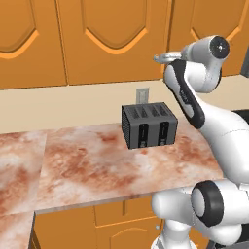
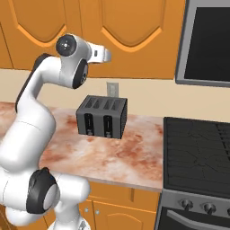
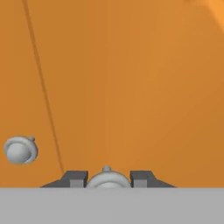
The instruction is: Move the bowls from the cabinet to the plates on the dining table.
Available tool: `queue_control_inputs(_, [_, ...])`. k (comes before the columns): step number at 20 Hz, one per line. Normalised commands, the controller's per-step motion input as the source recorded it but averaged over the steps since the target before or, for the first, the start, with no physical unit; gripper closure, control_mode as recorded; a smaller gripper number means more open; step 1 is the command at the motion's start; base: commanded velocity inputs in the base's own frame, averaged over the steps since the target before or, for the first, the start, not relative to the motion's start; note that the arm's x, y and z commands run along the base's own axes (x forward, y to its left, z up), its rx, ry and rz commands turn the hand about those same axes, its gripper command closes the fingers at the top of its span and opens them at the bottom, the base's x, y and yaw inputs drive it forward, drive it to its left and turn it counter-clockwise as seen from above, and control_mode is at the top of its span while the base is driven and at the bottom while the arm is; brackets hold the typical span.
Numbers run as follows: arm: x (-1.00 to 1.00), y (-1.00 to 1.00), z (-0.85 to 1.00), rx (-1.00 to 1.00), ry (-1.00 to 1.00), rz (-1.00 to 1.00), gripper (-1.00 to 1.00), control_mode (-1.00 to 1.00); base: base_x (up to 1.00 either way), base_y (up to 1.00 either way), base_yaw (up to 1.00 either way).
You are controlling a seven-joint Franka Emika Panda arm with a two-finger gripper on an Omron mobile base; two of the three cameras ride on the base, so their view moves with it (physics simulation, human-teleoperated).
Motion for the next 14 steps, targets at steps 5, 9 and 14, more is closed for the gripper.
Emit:
queue_control_inputs(5, [-0.79, -0.35, 0.00, 0.00, -0.15, 0.08, 1.00, -1.00, 0.00, 0.00, 0.00])
queue_control_inputs(9, [-0.79, -0.45, 0.00, 0.00, -0.16, 0.10, 1.00, -1.00, 0.00, 0.00, 0.00])
queue_control_inputs(14, [-0.74, -0.50, 0.00, 0.00, -0.15, 0.10, 1.00, -1.00, 0.00, 0.00, 0.00])
